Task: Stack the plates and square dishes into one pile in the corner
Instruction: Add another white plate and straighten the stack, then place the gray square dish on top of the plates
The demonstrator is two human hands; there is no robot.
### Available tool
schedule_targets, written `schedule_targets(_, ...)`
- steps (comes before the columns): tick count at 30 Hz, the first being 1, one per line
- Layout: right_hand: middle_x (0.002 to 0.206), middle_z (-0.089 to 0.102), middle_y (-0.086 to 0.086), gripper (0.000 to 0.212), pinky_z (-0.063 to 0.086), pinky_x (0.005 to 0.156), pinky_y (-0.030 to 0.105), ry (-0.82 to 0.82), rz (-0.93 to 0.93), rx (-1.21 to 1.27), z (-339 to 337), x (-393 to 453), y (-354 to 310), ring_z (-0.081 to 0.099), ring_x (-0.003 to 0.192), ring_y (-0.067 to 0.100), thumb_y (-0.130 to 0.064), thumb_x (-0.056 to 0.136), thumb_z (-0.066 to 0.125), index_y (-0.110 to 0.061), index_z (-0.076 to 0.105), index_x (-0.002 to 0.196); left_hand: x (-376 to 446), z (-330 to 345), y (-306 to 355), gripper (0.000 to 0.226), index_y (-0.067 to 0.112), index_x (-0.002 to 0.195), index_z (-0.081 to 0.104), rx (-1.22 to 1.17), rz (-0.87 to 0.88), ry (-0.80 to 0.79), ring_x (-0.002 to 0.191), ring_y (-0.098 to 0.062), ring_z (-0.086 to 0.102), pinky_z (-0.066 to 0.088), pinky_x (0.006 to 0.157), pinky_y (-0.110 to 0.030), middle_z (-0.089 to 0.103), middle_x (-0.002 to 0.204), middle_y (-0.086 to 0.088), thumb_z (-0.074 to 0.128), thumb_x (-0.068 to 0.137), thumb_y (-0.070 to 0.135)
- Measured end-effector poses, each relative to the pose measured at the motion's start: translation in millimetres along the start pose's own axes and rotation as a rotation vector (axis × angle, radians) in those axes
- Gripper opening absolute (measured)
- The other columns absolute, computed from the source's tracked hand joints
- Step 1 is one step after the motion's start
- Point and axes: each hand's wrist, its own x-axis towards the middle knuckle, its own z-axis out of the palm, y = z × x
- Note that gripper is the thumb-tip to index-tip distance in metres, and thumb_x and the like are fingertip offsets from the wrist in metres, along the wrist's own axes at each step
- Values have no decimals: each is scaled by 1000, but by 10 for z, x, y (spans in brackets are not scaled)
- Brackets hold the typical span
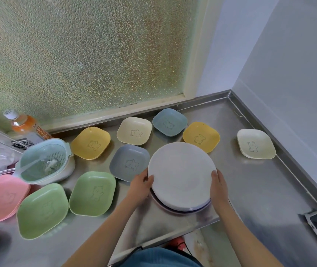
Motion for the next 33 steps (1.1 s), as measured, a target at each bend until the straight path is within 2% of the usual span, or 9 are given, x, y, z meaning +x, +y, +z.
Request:
schedule_targets(4,126,56,3,37,37,87,30,-15,-26,-43,-29,-4,14,51,111,19,-21,99,30,-16,50,130,1,-17,-1,30,23,124,55,16,20,-27,89,-18,59,42,76,-28,67,101,-3,42,97,23)
schedule_targets(9,144,41,2,42,25,111,45,137,-64,-202,30,-47,-80,36,131,24,-20,97,38,-25,37,139,-20,-100,-13,30,21,123,57,15,87,-79,102,-16,59,41,87,-28,66,111,2,38,99,26)
schedule_targets(11,137,48,3,40,26,110,48,249,-298,-360,172,-202,-217,40,127,25,-23,93,42,-23,43,133,-45,-163,-84,30,17,116,60,-10,59,-15,103,-19,59,42,88,-32,67,108,0,38,99,27)
schedule_targets(13,125,57,-1,37,30,104,43,218,-613,-499,424,-389,-369,46,117,22,-28,87,40,-21,51,121,-67,-264,-226,30,15,120,58,7,-41,72,101,-23,59,44,88,-33,64,107,-3,42,98,28)
schedule_targets(18,89,68,-7,27,27,76,36,-276,-1225,-1004,1317,-762,-483,59,88,18,-20,75,55,-25,62,101,-209,-639,-637,17,16,103,62,160,-86,224,78,-21,57,46,73,-32,60,93,-1,51,90,15)
schedule_targets(22,83,69,5,16,41,78,44,-483,-1119,-1392,1838,-849,-370,60,85,28,-16,75,63,-18,64,92,-390,-934,-952,17,16,102,61,270,-152,236,78,-18,53,45,74,-30,53,96,3,58,86,20)
schedule_targets(26,48,57,2,34,50,61,43,-472,-956,-1501,1964,-846,-279,57,50,26,-5,35,85,-17,60,55,-516,-1116,-1159,19,16,100,64,313,-171,143,80,-14,51,39,71,-24,50,94,4,61,81,18)
schedule_targets(29,50,57,3,32,48,62,43,-401,-973,-1497,2027,-858,-272,56,52,28,-1,40,81,-17,58,55,-564,-1208,-1244,8,23,82,64,282,-155,141,77,-13,53,42,71,-25,54,89,4,61,79,17)
schedule_targets(33,64,64,0,29,40,64,37,-280,-974,-1333,2128,-895,-402,59,65,26,-2,54,76,-20,61,72,-576,-1338,-1345,30,39,60,46,267,-144,198,75,-17,57,50,73,-32,59,81,3,59,79,20)
